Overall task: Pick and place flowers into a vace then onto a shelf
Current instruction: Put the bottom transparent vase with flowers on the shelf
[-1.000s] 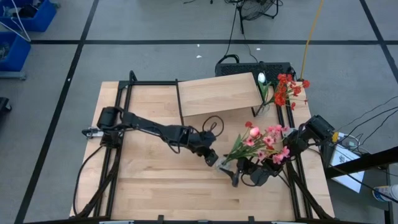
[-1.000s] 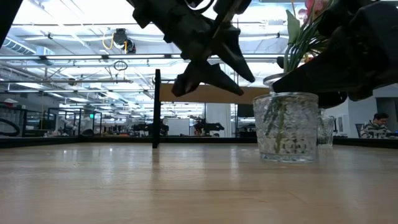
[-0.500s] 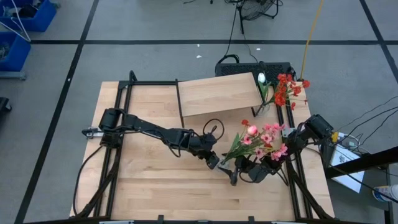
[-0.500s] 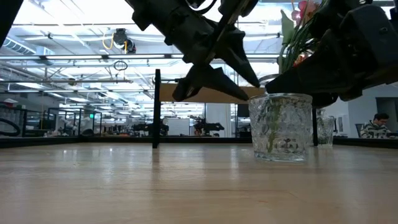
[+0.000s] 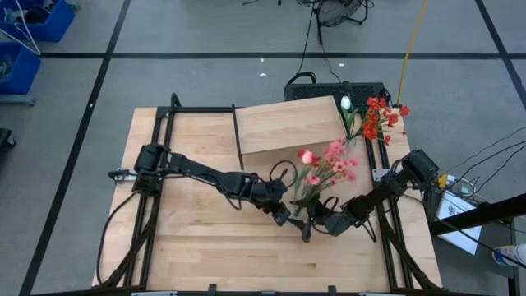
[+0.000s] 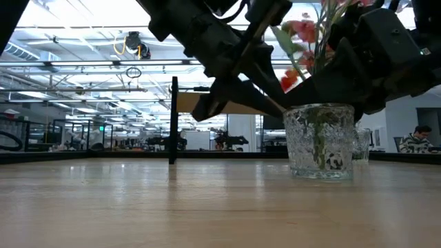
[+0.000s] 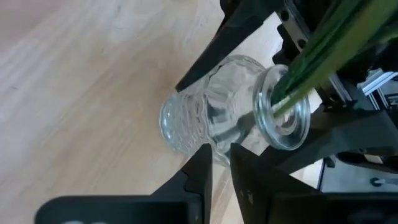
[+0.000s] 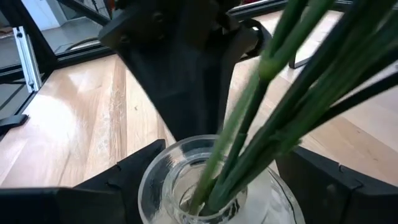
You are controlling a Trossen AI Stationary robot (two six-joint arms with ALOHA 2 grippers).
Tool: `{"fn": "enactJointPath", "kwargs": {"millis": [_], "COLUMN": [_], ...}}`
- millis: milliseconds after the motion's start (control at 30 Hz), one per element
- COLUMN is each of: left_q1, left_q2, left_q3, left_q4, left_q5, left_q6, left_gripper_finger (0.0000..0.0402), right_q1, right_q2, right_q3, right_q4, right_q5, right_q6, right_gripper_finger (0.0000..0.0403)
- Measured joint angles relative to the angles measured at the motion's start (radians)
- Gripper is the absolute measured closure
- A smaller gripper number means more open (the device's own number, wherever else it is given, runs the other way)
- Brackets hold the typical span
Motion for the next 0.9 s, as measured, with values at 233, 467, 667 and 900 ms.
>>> {"fn": "enactJointPath", "kwargs": {"millis": [233, 467, 667, 900], "left_q1": [0.004, 0.004, 0.006, -0.014], "left_q2": [-0.046, -0.152, -0.272, -0.377], "left_q3": [0.000, 0.000, 0.000, 0.001], "left_q4": [-0.042, -0.187, -0.308, -0.458], "left_q5": [0.015, -0.041, -0.159, -0.319], "left_q6": [0.032, 0.078, 0.081, 0.067], "left_gripper_finger": [0.0350, 0.0350, 0.0350, 0.0350], "right_q1": [0.000, -0.001, -0.018, -0.081], "right_q2": [0.000, -0.075, -0.224, -0.451], "right_q3": [0.000, -0.003, 0.000, 0.032], "right_q4": [0.008, -0.002, -0.028, -0.218], "right_q5": [0.009, 0.056, 0.079, 0.075], "right_q6": [-0.004, -0.056, -0.175, -0.300], "right_gripper_finger": [0.0127, 0.0127, 0.0127, 0.0127]}}
